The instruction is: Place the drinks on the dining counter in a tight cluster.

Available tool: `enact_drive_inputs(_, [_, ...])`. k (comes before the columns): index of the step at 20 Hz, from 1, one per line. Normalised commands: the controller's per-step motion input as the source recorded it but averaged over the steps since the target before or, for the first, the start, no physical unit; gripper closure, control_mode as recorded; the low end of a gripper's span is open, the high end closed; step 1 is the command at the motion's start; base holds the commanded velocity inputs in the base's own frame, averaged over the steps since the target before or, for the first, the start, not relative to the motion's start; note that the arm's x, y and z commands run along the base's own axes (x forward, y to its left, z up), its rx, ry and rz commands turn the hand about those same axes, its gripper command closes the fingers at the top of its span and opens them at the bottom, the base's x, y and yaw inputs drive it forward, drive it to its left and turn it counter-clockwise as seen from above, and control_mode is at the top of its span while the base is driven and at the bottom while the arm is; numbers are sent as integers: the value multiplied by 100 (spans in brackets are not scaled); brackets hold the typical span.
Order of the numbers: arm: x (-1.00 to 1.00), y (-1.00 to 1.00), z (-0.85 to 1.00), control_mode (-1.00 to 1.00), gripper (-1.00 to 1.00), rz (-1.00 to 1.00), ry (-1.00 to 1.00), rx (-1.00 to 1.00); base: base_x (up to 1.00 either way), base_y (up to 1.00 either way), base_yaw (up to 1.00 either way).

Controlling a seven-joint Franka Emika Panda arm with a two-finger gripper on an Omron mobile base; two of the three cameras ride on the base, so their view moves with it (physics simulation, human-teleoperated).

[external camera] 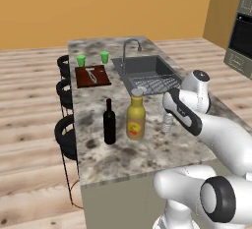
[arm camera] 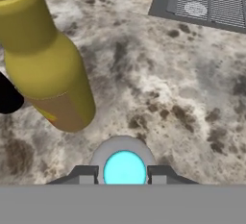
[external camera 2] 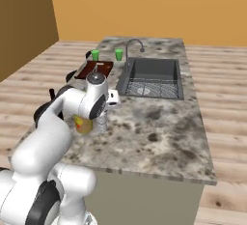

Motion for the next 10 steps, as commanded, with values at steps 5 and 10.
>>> enact_drive_inputs(5, [0, 0, -13, -100, 100, 3, 0, 0, 0, 0, 0])
enact_drive_inputs(10, [0, 9, -12, -100, 100, 0, 0, 0, 0, 0, 0])
